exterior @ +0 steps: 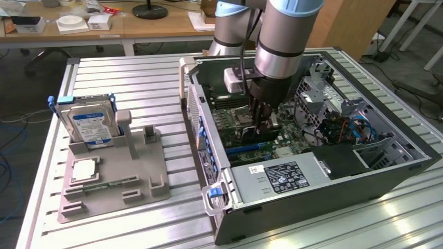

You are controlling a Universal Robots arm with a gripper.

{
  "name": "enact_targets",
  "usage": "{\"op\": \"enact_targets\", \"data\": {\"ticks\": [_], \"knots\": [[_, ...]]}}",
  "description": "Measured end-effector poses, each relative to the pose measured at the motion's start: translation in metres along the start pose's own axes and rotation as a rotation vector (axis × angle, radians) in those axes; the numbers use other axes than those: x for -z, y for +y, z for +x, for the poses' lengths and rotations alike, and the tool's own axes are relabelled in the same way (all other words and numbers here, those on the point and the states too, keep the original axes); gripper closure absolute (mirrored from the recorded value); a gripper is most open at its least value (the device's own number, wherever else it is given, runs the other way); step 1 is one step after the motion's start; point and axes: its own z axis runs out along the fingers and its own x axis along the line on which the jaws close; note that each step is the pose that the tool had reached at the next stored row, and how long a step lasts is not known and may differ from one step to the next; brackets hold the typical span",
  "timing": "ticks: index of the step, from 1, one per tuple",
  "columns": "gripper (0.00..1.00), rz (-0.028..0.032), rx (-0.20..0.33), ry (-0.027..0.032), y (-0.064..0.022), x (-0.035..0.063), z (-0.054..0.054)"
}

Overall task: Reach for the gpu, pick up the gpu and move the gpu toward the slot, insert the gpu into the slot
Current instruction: 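Insert the gpu into the slot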

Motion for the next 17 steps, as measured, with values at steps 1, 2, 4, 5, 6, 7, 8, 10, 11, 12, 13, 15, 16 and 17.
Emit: {"op": "enact_targets", "data": {"ticks": [1, 2, 4, 5, 6, 7, 8, 10, 11, 12, 13, 15, 16, 17], "knots": [[0.74, 0.0, 0.0, 0.0001, 0.0, -0.0003, 0.0], [0.74, 0.0, 0.0, 0.0001, 0.0001, -0.0006, 0.0], [0.74, 0.0001, 0.0, -0.0001, 0.0003, -0.0014, 0.0], [0.74, 0.0, 0.0, 0.0, 0.0009, -0.002, 0.0], [0.74, 0.0, 0.0, 0.0, 0.0016, -0.0027, 0.0], [0.74, 0.0, 0.0, 0.0, 0.0025, -0.0034, 0.0], [0.74, 0.0, 0.0, 0.0, 0.0034, -0.0042, 0.0], [0.74, 0.0001, 0.0, -0.0001, 0.0044, -0.0063, 0.0], [0.74, 0.0001, 0.0, 0.0001, 0.0047, -0.0076, 0.0], [0.74, 0.0001, 0.0, 0.0, 0.0048, -0.009, 0.0], [0.74, 0.0001, 0.0, -0.0001, 0.0048, -0.0104, 0.0], [0.74, 0.0, 0.0, 0.0, 0.005, -0.0127, 0.0], [0.74, 0.0, 0.0, 0.0, 0.0051, -0.0135, 0.0], [0.74, -0.0001, 0.0, 0.0001, 0.0051, -0.0142, 0.0]]}}
